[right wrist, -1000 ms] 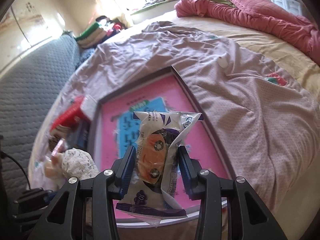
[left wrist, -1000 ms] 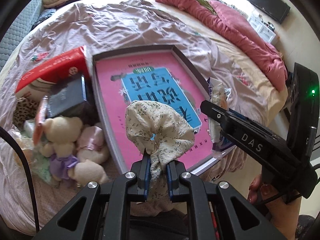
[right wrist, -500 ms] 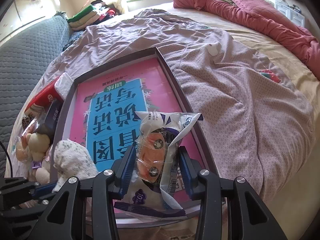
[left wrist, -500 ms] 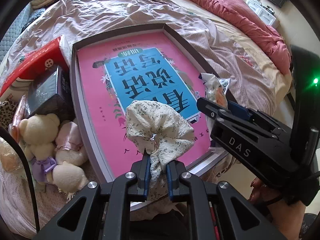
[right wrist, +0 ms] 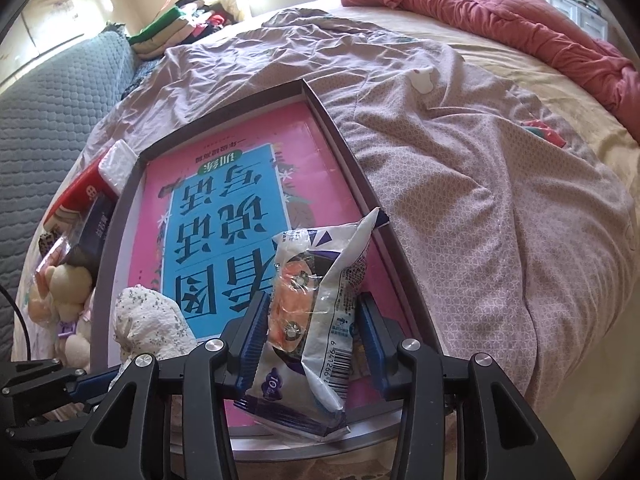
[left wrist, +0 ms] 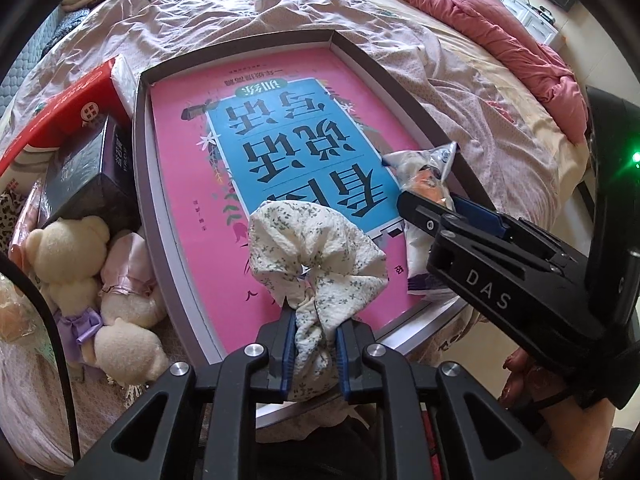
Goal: Organize soft objects
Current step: 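Open the left gripper onto the pink book while the right gripper releases the snack bag beside it, then move both open grippers back toward the pile of soft items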
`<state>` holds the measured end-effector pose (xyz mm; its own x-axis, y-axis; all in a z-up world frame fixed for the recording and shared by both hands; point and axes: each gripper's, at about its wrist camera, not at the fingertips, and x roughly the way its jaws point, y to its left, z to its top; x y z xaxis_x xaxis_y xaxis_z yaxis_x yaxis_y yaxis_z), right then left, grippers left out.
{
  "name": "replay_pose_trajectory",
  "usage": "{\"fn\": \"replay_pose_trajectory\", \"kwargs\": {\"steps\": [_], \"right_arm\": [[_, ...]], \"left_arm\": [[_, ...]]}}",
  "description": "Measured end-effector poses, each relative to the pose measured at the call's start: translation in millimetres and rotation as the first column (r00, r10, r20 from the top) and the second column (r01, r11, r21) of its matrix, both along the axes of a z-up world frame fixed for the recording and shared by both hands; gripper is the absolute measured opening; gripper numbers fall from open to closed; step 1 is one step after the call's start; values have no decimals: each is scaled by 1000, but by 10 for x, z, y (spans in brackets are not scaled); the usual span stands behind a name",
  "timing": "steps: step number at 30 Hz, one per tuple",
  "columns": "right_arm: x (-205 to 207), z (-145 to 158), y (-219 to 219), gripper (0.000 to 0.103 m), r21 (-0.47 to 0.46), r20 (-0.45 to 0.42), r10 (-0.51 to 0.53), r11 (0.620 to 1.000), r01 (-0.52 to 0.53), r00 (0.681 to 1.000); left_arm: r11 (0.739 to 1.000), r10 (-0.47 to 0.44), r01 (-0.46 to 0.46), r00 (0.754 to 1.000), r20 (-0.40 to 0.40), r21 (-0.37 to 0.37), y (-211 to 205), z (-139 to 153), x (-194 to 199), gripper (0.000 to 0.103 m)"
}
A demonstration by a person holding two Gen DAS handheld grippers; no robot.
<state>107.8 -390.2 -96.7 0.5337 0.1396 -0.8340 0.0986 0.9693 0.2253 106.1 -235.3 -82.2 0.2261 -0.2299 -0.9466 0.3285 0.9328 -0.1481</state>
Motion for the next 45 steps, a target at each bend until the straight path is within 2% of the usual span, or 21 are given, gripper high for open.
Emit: {"fn": "replay_pose_trajectory", "kwargs": {"steps": [7,12,16,23,30,45], "right_arm": [[-27,33,-13,49,-13,3,-7,1000,7,1000],[-67,93,-42,54,-7,18,-18,1000,18,1000],[-90,126,-49,57,-6,25,-24,1000,24,999],[-124,192,-77,64,5,37,-46,999,46,998],[-156,248,-70,71,8,48,-62,998,62,997],[-227,470,39,75,-34,90,-39,999,42,995]], "left_arm": [[999,16,-16,1000,-19,-28,74,-10,-7,26],[999,20,-20,1000,-19,-36,109,3,-17,40],[999,20,-21,1000,-24,-40,144,9,-35,43],[999,17,-18,1000,-24,-50,182,83,-71,61],[998,29,-30,999,-16,-58,258,163,-97,64],[994,91,-85,991,95,-68,498,477,-134,72]]}}
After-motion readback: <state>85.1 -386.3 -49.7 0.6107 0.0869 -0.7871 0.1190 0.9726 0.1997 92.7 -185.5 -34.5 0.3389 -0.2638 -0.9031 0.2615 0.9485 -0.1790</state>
